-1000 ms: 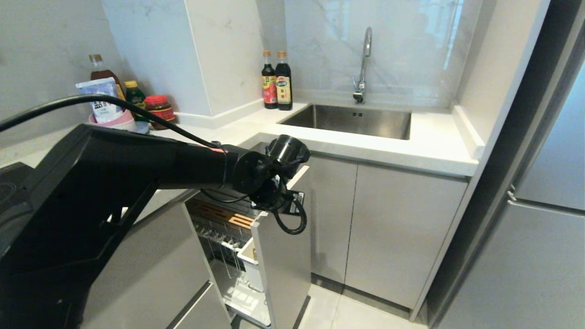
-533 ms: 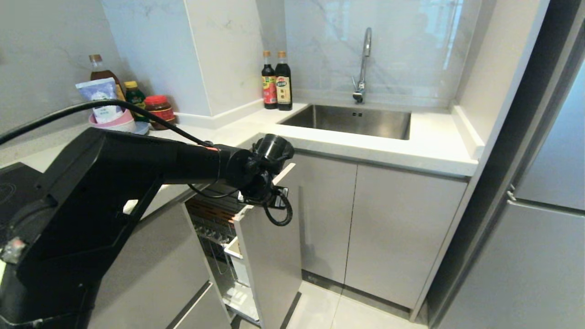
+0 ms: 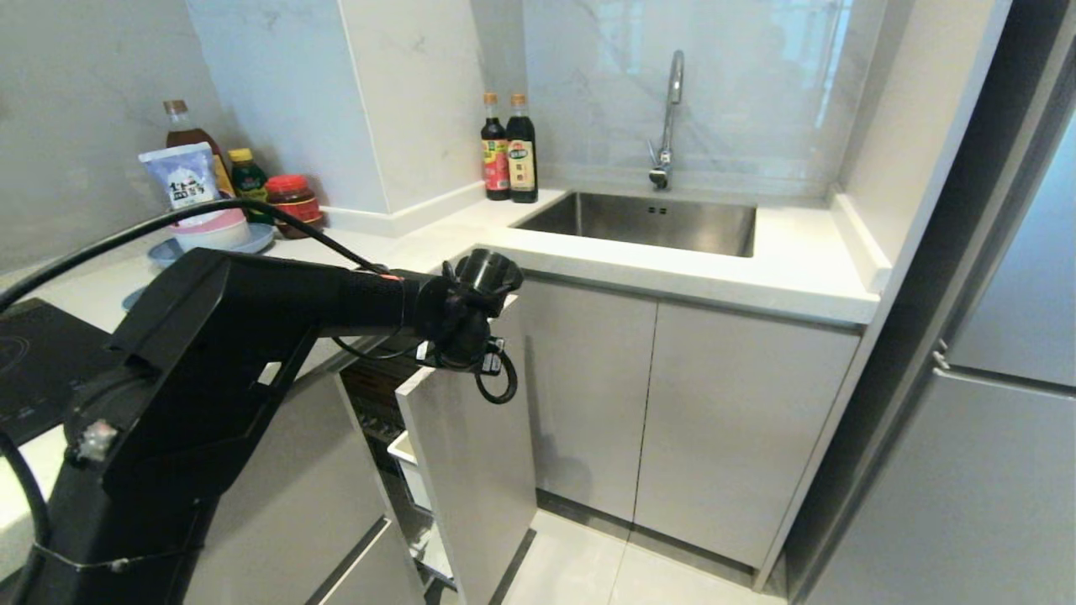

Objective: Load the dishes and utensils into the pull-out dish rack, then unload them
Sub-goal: Close the cupboard

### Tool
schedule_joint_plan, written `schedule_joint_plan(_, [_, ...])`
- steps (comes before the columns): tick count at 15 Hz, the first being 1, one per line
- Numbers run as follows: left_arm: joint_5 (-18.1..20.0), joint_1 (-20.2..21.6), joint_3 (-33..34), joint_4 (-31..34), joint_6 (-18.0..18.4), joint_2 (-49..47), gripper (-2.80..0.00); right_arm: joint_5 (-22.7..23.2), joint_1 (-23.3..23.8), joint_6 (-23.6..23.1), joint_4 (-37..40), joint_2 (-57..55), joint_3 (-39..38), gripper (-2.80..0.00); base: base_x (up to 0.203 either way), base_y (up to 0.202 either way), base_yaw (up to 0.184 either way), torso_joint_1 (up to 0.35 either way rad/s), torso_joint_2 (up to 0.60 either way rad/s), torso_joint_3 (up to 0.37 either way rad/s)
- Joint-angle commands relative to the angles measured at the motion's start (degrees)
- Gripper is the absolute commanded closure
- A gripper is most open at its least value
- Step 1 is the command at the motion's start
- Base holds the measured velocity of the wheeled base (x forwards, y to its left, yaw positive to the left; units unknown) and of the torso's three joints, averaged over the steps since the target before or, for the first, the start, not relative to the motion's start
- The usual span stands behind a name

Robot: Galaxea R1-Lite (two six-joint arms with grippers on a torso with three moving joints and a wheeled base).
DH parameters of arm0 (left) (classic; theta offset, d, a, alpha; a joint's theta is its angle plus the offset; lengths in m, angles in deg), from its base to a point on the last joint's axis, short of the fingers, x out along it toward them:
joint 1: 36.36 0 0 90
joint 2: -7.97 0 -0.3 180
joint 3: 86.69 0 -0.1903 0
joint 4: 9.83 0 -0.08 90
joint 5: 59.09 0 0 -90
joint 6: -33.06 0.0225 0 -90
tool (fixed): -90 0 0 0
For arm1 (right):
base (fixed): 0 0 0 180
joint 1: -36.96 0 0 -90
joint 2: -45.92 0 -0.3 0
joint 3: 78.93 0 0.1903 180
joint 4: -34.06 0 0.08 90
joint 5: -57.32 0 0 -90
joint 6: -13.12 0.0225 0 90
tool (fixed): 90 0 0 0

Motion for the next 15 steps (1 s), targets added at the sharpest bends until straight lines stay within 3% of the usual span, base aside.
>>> schedule_joint_plan(1, [-0.9, 1.1, -1.1, 0.1, 0.0, -1.4, 0.0, 0.0, 0.0, 0.0, 0.0, 0.2, 0.0, 0.0, 0.0, 0.0, 0.0, 0.0, 0.0, 0.0])
schedule_joint_plan(12, [-9.3, 7.8, -5.0, -2.0, 4.8, -4.8, 0.0, 0.0, 0.0, 0.0, 0.0, 0.2, 0.0, 0.0, 0.0, 0.0, 0.0, 0.0, 0.0, 0.0])
schedule_joint_plan(15, [-9.6, 9.0, -5.1, -3.1, 6.1, -5.1, 0.0, 0.0, 0.0, 0.0, 0.0, 0.2, 0.0, 0.0, 0.0, 0.0, 0.0, 0.0, 0.0, 0.0])
